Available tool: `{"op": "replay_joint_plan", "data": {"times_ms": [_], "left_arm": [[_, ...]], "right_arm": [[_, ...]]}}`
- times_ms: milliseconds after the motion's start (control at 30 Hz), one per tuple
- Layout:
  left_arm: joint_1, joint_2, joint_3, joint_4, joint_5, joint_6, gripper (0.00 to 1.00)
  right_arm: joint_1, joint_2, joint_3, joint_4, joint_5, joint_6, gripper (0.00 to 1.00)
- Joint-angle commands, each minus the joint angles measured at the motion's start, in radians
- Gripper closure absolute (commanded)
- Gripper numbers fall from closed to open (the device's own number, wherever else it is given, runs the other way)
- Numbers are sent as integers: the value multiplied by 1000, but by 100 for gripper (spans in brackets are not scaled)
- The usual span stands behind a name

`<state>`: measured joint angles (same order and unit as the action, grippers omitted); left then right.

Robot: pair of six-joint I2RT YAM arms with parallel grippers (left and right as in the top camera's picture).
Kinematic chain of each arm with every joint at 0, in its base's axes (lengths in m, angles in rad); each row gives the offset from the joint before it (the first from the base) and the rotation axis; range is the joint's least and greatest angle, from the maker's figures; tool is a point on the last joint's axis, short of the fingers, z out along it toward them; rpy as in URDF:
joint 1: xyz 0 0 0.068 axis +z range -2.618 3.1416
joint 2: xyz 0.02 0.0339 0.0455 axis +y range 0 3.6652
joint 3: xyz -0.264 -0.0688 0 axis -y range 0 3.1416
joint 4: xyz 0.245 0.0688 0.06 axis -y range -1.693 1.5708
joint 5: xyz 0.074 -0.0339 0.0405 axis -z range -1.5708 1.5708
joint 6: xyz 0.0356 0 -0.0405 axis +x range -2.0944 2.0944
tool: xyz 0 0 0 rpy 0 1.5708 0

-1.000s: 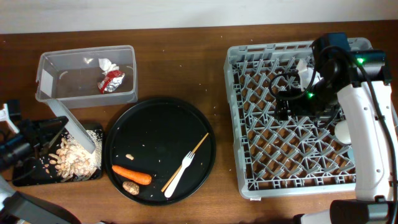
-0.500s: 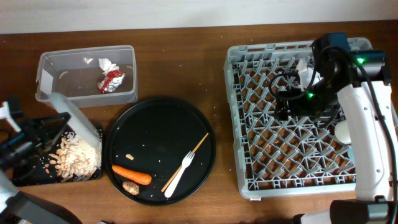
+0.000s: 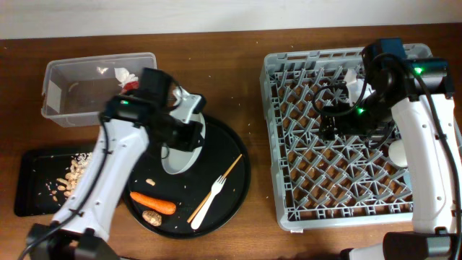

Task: Sort waste into correct bins and load items into the dishwasher rack

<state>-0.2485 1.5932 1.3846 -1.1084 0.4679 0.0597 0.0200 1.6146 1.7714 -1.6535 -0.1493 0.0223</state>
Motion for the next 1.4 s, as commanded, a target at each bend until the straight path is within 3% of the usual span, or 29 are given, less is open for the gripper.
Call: {"op": "replay_joint_plan", "data": {"times_ms": [0,200,233,267,300,400,567,667,733,867,1000,1133,1367], "left_arm": [[-179,59,3,65,-235,-128,100],[-291,215,3,95,-312,-165,99],[-292,223,3,99,-311,-165,92],[-292,222,3,99,-312,-164,75],[-290,219,11,97,-312,-164,47],[-258,206,89,16,-326,-165,38],[-16,75,299,-277,-490,-193,34],[190,-23,303,-320,-489,-282,20],[347,-51,303,-355,-490,-299,1],[502,-48,272,-377,-491,-298,1],[515,-48,212,-366,-491,-299,1],[515,-48,200,-357,-491,-299,1],[515,-48,199,-344,-487,-299,1]], "right_arm": [[-3,-19,1,-5,11,1,2],[-3,-19,1,-11,11,1,2],[-3,-19,1,-11,11,1,2],[-3,-19,1,-11,11,1,2],[-3,-19,1,-11,11,1,2],[-3,-19,1,-11,11,1,2],[6,-18,1,19,-67,0,2],[67,4,0,85,-163,0,2],[174,37,-1,126,-169,1,2],[409,167,-1,237,-161,40,2],[543,352,-1,359,-150,161,1],[576,510,-1,423,-94,279,4],[589,631,-1,510,-101,310,17]]}}
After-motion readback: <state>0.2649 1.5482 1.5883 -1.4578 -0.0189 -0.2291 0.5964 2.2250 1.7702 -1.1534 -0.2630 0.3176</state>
